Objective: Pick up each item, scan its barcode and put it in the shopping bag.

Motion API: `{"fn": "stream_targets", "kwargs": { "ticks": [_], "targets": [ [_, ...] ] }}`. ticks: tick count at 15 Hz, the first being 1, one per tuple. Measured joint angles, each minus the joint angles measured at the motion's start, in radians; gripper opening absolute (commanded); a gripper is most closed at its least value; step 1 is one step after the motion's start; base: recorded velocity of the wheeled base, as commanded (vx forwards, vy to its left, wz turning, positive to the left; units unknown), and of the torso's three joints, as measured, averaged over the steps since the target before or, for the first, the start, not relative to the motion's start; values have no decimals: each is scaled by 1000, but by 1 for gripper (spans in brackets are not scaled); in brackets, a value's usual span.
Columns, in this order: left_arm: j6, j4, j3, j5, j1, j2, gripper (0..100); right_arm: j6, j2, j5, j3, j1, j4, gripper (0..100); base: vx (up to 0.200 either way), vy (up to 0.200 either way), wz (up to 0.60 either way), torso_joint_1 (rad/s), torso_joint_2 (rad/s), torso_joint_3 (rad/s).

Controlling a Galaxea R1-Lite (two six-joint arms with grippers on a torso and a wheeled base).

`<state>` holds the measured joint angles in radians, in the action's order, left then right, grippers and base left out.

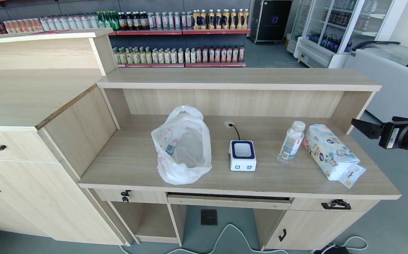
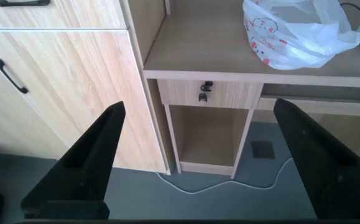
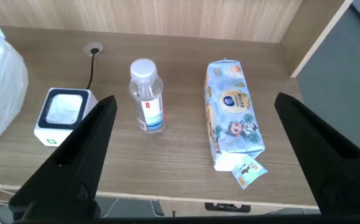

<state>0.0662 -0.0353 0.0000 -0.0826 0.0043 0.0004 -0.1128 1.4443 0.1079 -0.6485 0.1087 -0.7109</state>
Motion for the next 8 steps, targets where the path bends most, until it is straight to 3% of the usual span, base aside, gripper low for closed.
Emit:
{"fn": "stream_targets", "kwargs": {
  "ticks": [3, 8],
  "targets": [
    [0, 0, 0, 0, 0, 0, 100, -21, 157, 5, -39, 41, -64, 100, 0, 0, 0, 0, 0, 0],
    [0, 0, 0, 0, 0, 0, 100, -20, 284, 2, 7, 79, -77, 100, 0, 0, 0, 0, 0, 0]
  ]
}}
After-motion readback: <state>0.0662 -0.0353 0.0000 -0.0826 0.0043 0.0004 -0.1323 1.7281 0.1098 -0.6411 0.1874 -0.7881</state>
